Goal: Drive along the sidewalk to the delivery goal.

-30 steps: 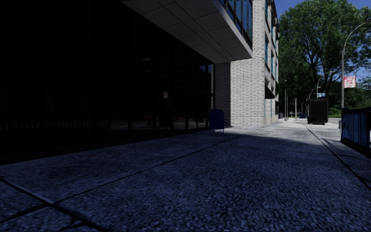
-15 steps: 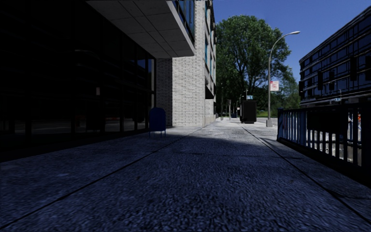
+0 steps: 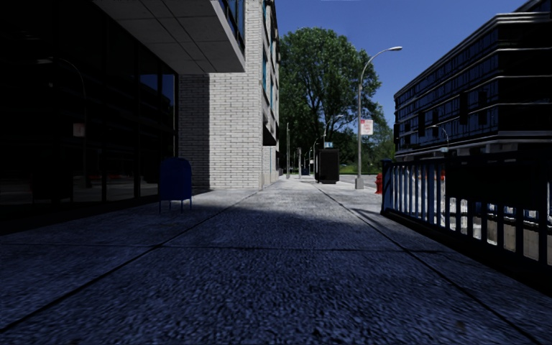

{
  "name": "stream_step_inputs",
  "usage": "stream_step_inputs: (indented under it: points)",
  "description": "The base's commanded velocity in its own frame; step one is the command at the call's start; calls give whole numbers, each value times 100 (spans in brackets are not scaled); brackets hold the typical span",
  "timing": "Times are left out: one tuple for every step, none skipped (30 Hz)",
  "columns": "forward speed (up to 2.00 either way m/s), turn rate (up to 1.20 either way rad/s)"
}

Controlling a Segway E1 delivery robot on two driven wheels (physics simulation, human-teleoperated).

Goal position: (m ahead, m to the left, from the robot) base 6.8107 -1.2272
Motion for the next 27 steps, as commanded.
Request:
stream_step_inputs:
  points:
    - [200,0]
    - [200,0]
    - [200,0]
    - [200,0]
    - [200,0]
    - [200,0]
    - [200,0]
    - [200,0]
    - [200,0]
    - [200,0]
    - [200,0]
    - [200,0]
    - [200,0]
    - [200,0]
    - [200,0]
    - [200,0]
    - [200,0]
    - [200,0]
    - [200,0]
    - [200,0]
    - [200,0]
    - [200,0]
    - [200,0]
    - [200,0]
    - [200,0]
    - [200,0]
    - [200,0]
